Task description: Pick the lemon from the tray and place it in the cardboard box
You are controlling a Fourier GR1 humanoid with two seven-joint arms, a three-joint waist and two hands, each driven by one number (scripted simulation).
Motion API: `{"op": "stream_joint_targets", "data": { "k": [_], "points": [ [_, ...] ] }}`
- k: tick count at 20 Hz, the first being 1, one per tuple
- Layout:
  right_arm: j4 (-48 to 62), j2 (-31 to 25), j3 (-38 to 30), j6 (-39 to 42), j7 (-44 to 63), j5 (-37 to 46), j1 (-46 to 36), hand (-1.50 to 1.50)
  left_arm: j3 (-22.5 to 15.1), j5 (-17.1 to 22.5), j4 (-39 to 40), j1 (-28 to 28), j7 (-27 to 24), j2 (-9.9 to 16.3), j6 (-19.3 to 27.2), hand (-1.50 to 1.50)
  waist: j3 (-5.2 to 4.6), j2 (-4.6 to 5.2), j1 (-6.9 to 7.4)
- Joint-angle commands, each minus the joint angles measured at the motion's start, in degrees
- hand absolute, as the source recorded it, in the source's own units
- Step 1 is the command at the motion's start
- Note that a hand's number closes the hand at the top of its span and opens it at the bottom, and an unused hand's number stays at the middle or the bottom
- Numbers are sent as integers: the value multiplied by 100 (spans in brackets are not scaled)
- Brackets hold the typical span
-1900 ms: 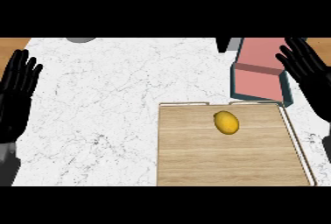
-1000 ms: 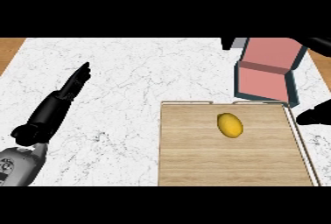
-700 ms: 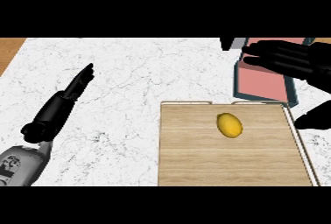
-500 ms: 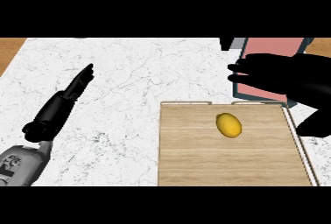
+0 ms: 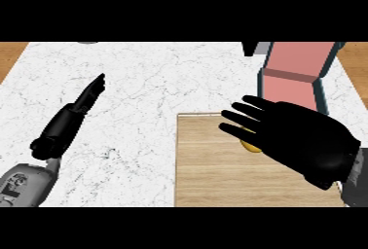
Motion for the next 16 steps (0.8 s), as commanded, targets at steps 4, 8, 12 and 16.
{"op": "stream_joint_targets", "data": {
  "k": [4, 8, 12, 16],
  "points": [
    [-248, 898, 413, 908, 1320, 536, 341, -150, 326, 77, -495, 144, 265, 163, -288, 0, 7, -4, 16],
    [-243, 1142, 324, 1088, 1271, 880, 631, -150, 374, -102, -329, 21, 369, -153, -337, 0, 9, 8, 4],
    [-397, 1095, 334, 1029, 1175, 1327, 886, -150, 330, -335, -522, 384, 341, -361, -237, 0, 10, 5, 9],
    [291, 1595, 583, 680, 1196, 2006, 604, -150, 532, -449, 54, 151, -140, -372, -513, 0, 8, 23, 20]
  ]
}}
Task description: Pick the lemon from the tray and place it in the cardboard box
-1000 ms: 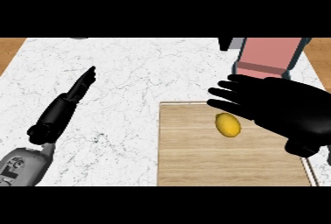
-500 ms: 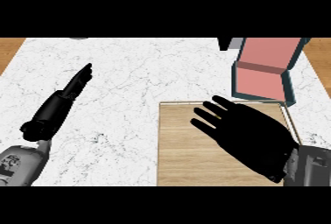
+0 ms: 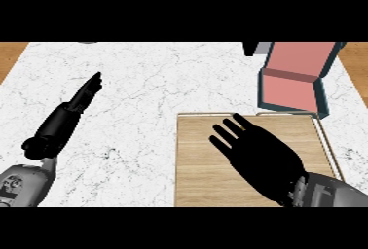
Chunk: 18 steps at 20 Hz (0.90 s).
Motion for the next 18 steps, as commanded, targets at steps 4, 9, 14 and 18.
{"op": "stream_joint_targets", "data": {
  "k": [4, 9, 14, 18],
  "points": [
    [261, 60, 74, -555, -470, 915, 416, -150, 284, -80, -265, -109, 467, -106, -253, 0, 2, -2, 0],
    [789, 146, 52, -594, -881, 1350, 290, -150, 287, -410, 311, 24, -268, -505, -203, 0, -1, 8, -8],
    [1058, 233, 109, -1087, -1003, 1960, 621, -150, 288, -599, 60, 46, -69, -608, -274, 0, 0, 3, -8],
    [1511, 355, -206, -1108, -1381, 2066, 540, -150, 583, -526, -41, 255, -138, -426, -573, 0, 0, 3, 5]
  ]
}}
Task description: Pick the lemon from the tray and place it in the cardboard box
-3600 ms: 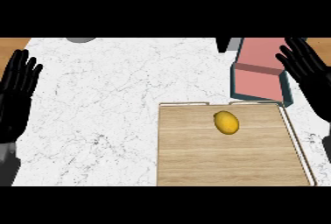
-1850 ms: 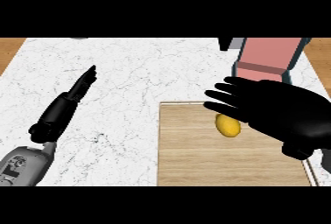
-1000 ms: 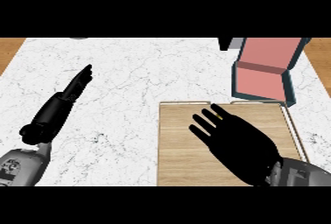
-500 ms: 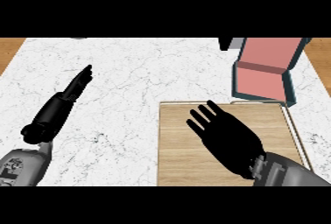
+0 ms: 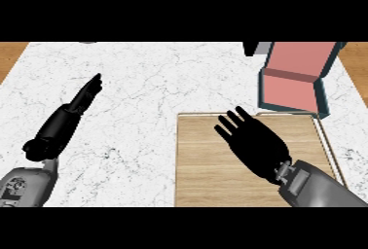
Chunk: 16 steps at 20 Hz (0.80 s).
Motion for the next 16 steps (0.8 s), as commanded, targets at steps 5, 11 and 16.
{"op": "stream_joint_targets", "data": {
  "k": [5, 11, 16],
  "points": [
    [344, 383, -6, -166, -394, 535, 357, -150, 195, -97, -55, -305, 411, -184, -214, 0, 1, -5, -23],
    [1085, 427, -277, -732, -703, 1101, 338, -150, 115, -455, -189, -64, 320, -492, -53, 0, 1, -1, -9],
    [1690, 853, -688, -577, -981, 1293, -241, -150, 224, -524, -208, 5, 139, -500, -238, 0, 0, 1, 11]
  ]
}}
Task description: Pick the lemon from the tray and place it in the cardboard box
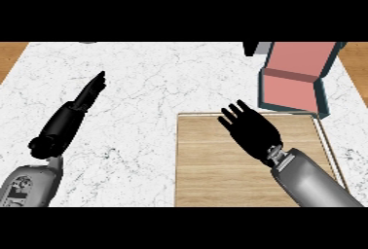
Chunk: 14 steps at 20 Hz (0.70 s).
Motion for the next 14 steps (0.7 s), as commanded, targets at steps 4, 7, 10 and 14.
{"op": "stream_joint_targets", "data": {
  "k": [4, 7, 10, 14],
  "points": [
    [883, -41, -408, -591, -675, 278, -56, -150, 92, -113, 221, -293, 104, -167, -135, 0, 0, 9, -15],
    [777, 281, -186, -421, -685, 581, 12, 150, 220, -100, -77, 232, -109, -101, -263, 0, -1, 0, 6],
    [1101, 9, -256, -1159, -1461, 417, -113, 150, 101, -318, 6, -105, 79, -254, -38, 0, 1, 9, 11],
    [465, -186, -192, -1717, -1591, 607, 405, 150, 446, -5, 238, -84, -78, -34, -413, 0, -1, -1, -38]
  ]
}}
